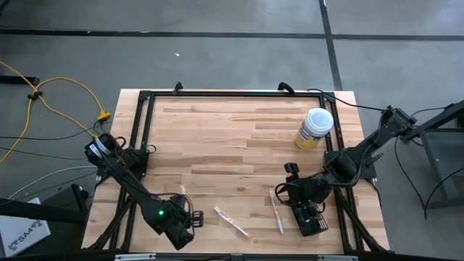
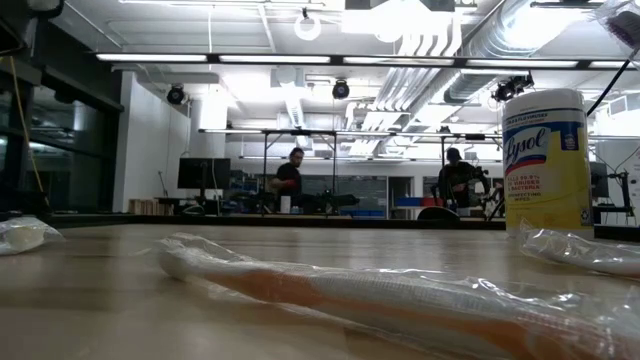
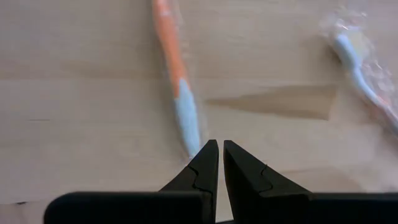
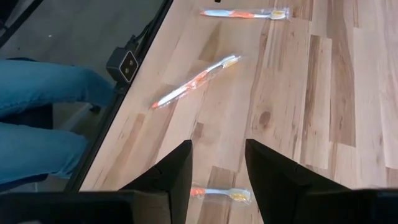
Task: Pick & Place toothbrushing station
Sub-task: Put the orange toothbrush into the mesh organizer
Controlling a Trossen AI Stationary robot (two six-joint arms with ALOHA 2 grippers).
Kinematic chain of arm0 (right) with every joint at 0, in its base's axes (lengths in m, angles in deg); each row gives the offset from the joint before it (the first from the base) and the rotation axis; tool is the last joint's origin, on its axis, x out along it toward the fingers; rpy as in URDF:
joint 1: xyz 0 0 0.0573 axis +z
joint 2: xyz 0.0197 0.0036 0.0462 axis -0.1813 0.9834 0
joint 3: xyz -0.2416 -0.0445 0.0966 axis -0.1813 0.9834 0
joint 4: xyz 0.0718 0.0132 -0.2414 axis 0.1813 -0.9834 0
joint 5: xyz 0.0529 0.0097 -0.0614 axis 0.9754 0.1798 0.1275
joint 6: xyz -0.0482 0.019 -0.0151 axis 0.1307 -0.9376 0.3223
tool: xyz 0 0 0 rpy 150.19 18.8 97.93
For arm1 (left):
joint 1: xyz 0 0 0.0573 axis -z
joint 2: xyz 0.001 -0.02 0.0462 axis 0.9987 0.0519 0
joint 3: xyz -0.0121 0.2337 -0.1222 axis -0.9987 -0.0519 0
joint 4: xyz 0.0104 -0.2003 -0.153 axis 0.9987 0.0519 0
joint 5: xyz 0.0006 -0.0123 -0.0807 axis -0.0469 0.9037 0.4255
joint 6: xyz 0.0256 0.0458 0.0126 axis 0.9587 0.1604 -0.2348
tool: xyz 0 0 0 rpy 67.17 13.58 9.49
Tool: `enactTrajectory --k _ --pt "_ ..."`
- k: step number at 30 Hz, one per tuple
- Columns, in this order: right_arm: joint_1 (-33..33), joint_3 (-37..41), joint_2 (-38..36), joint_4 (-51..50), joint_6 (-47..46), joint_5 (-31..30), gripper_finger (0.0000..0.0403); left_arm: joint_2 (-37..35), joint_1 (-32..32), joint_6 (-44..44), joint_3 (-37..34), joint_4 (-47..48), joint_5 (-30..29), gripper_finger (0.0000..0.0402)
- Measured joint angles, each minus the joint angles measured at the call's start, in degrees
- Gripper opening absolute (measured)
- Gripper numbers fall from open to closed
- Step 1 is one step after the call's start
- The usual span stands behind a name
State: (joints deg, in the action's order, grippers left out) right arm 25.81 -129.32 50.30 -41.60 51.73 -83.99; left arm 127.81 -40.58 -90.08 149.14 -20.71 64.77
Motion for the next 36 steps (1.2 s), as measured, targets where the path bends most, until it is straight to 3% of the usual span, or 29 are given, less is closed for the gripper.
enactTrajectory --k 8,16,27,36 --pt "0.00 0.00 0.00 0.07 -0.44 -0.11 0.0139 0.06 -0.30 -9.60 0.11 6.03 4.16 0.0021" --pt "0.00 0.00 0.01 0.07 -0.44 -0.13 0.0139 0.06 -1.87 -4.98 0.11 4.74 4.92 0.0029" --pt "0.00 0.00 0.02 0.04 -0.44 -0.02 0.0139 0.88 -2.52 -2.65 0.13 5.07 4.89 0.0095" --pt "0.00 0.00 0.01 -0.19 -0.46 0.02 0.0139 4.46 -2.52 -2.14 0.11 3.54 5.38 0.0114"
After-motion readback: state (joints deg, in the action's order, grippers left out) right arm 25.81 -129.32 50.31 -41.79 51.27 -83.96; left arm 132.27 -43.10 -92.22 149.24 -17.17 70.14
